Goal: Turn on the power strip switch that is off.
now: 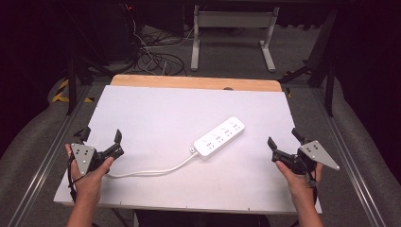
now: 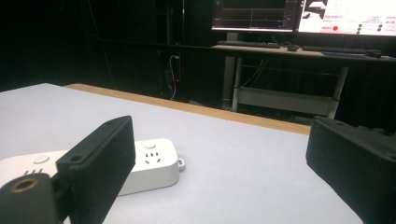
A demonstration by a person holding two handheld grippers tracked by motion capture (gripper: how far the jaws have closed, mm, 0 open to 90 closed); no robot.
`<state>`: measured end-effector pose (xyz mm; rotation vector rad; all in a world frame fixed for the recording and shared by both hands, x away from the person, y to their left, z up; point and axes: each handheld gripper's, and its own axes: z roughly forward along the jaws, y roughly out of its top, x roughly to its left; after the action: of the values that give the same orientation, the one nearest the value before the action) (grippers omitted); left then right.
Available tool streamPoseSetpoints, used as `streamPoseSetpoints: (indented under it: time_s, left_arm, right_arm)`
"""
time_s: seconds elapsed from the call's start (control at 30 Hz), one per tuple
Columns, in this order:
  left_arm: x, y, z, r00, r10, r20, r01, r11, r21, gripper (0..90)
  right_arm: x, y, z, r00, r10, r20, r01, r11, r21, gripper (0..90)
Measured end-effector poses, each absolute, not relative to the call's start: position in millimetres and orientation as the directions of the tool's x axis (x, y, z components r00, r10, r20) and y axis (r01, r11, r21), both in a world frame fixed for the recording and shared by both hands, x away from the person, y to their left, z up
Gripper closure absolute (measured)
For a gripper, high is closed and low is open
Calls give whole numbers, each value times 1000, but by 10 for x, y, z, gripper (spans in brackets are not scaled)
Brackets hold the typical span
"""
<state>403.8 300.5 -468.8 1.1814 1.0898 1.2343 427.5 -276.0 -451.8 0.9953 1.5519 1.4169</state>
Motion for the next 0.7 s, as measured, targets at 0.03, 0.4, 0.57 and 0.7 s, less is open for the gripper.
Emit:
streamPoseSetpoints:
  time_s: [0.03,0.4,0.57,0.7]
  left_arm:
    - [4038,3005,-4688,49,998,28,-95,-24,995,33]
    - [4074,2970,-4687,64,997,40,-93,-34,995,34]
    - [4067,2974,-4665,45,998,33,-118,-28,993,39]
    - [4075,2983,-4657,33,999,27,-126,-23,992,39]
  right_arm:
    - [4275,-2760,-4518,-376,925,-47,37,66,997,86]
    - [4237,-2801,-4501,-376,925,-51,30,67,997,111]
    - [4234,-2816,-4423,-385,922,-27,30,42,999,261]
    - [4254,-2815,-4339,-417,908,-49,29,67,997,490]
